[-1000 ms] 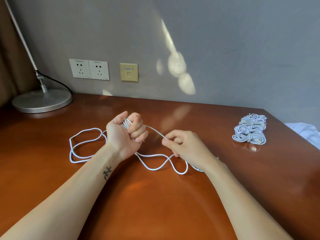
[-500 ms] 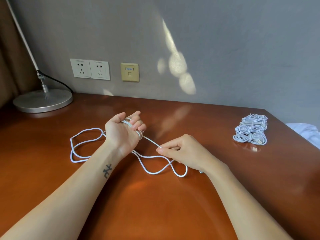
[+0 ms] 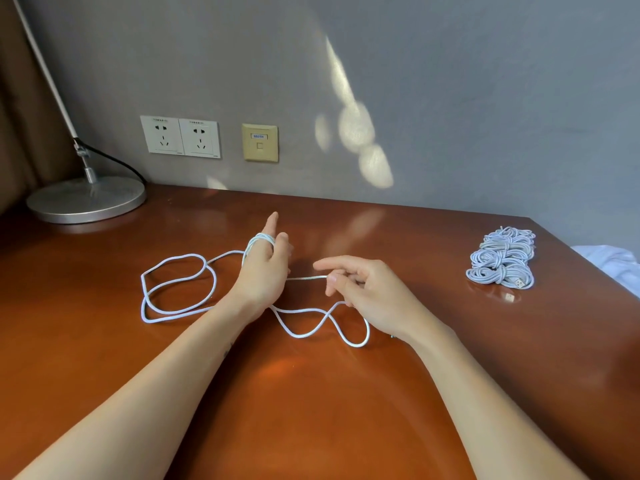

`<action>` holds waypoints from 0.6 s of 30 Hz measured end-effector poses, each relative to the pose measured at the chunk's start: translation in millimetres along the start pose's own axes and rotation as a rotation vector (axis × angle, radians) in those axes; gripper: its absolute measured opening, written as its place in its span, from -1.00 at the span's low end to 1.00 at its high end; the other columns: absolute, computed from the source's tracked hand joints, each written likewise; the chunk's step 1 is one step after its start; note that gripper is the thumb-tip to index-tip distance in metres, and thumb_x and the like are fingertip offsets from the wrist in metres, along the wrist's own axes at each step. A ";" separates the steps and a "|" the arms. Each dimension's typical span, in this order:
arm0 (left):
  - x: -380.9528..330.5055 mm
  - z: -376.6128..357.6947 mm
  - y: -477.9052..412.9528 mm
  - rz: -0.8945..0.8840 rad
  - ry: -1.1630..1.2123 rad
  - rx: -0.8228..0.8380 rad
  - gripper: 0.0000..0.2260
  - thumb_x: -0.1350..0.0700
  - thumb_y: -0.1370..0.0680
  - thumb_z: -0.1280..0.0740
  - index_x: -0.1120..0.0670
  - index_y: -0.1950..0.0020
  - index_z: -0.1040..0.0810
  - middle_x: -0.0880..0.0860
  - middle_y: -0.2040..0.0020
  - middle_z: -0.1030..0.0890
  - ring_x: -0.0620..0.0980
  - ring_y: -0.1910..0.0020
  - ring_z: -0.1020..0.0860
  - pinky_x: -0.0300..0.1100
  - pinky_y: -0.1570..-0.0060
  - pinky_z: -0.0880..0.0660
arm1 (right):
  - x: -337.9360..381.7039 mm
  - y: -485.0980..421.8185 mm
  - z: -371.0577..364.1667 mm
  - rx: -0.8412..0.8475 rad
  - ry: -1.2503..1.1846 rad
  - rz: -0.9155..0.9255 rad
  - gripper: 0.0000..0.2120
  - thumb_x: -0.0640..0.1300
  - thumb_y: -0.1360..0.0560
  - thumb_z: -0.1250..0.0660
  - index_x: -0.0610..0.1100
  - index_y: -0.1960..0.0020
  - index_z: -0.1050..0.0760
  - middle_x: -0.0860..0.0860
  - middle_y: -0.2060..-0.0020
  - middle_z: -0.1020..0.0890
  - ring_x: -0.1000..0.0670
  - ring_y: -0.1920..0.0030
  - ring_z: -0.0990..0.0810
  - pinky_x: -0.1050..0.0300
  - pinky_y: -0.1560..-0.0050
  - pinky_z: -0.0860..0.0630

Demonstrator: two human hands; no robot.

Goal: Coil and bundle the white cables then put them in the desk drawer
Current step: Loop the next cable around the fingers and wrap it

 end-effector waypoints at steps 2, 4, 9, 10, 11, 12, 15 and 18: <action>-6.0 -2.6 2.1 -0.068 -0.114 0.039 -0.53 0.04 -0.76 -0.04 -0.04 -0.69 -0.07 0.16 0.13 -0.55 -0.01 0.03 -0.60 -0.23 -0.15 -0.51 | 4.5 0.4 1.0 -0.015 -0.023 0.021 -0.71 -0.09 -0.69 -0.28 0.13 -0.36 -0.57 0.24 0.08 -0.70 0.21 0.00 -0.66 0.33 0.00 -0.63; -6.1 -5.9 2.8 -0.106 -0.169 0.081 -0.54 0.04 -0.76 -0.04 -0.04 -0.68 -0.12 0.33 -0.26 -0.56 0.23 -0.34 -0.52 0.08 -0.40 -0.44 | 7.4 1.0 3.5 -0.026 -0.044 0.030 -0.70 -0.10 -0.69 -0.28 0.09 -0.39 -0.55 0.24 0.06 -0.71 0.22 0.06 -0.67 0.34 0.04 -0.62; -3.9 -12.6 4.8 -0.132 -0.244 0.112 -0.54 0.05 -0.76 -0.04 -0.03 -0.68 -0.10 0.25 -0.20 -0.60 0.20 -0.29 -0.55 0.00 -0.37 -0.46 | 3.8 0.6 11.4 -0.109 -0.017 0.002 -0.70 -0.07 -0.69 -0.28 0.11 -0.39 -0.53 0.23 0.05 -0.71 0.12 0.22 -0.67 0.28 0.15 -0.63; -4.9 -12.6 5.9 -0.132 -0.271 0.110 -0.53 0.04 -0.76 -0.03 -0.01 -0.69 -0.08 0.14 -0.02 -0.63 0.06 -0.14 -0.62 -0.16 -0.27 -0.49 | 2.7 0.4 14.8 -0.143 -0.002 0.001 -0.71 -0.07 -0.69 -0.28 0.10 -0.38 -0.54 0.21 0.06 -0.71 0.08 0.28 -0.65 0.26 0.18 -0.64; -5.5 -12.8 6.4 -0.124 -0.294 0.110 -0.52 0.02 -0.76 -0.02 0.02 -0.69 -0.05 0.10 0.12 -0.60 -0.05 0.04 -0.62 -0.27 -0.14 -0.48 | 2.5 0.7 17.9 -0.170 0.008 0.006 -0.72 -0.07 -0.69 -0.28 0.09 -0.38 -0.55 0.20 0.07 -0.71 0.06 0.35 -0.63 0.22 0.18 -0.65; -5.6 -13.1 6.8 -0.111 -0.309 0.114 -0.51 0.01 -0.76 -0.02 0.04 -0.69 -0.03 0.13 0.18 -0.58 -0.10 0.16 -0.59 -0.32 -0.04 -0.46 | 3.1 0.9 20.2 -0.192 0.008 0.015 -0.72 -0.08 -0.69 -0.29 0.09 -0.37 -0.55 0.19 0.07 -0.71 0.06 0.40 -0.60 0.19 0.18 -0.66; 0.2 -14.8 6.2 -0.088 -0.352 0.149 -0.48 -0.06 -0.75 0.01 0.22 -0.63 -0.15 0.08 0.07 -0.63 -0.18 0.05 -0.58 -0.38 -0.13 -0.40 | 6.0 2.6 25.4 -0.239 -0.008 0.036 -0.70 -0.08 -0.67 -0.33 0.11 -0.38 -0.54 0.17 0.10 -0.71 0.10 0.43 -0.56 0.18 0.25 -0.63; 6.7 -18.1 7.4 -0.073 -0.314 0.201 -0.30 -0.27 -0.69 0.04 0.33 -0.45 -0.34 0.15 -0.38 -0.55 -0.11 -0.45 -0.43 -0.08 -0.51 -0.29 | 8.3 2.7 27.3 -0.252 -0.026 0.054 -0.72 -0.08 -0.64 -0.37 0.10 -0.33 -0.57 0.17 0.14 -0.70 0.20 0.26 -0.63 0.30 0.26 -0.55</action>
Point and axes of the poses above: each hand's wrist, its own y-axis away from the middle knuckle, its own z-axis out of the back of the hand, x = y × z, the point moved 10 cm from there along -y, towards the middle knuckle
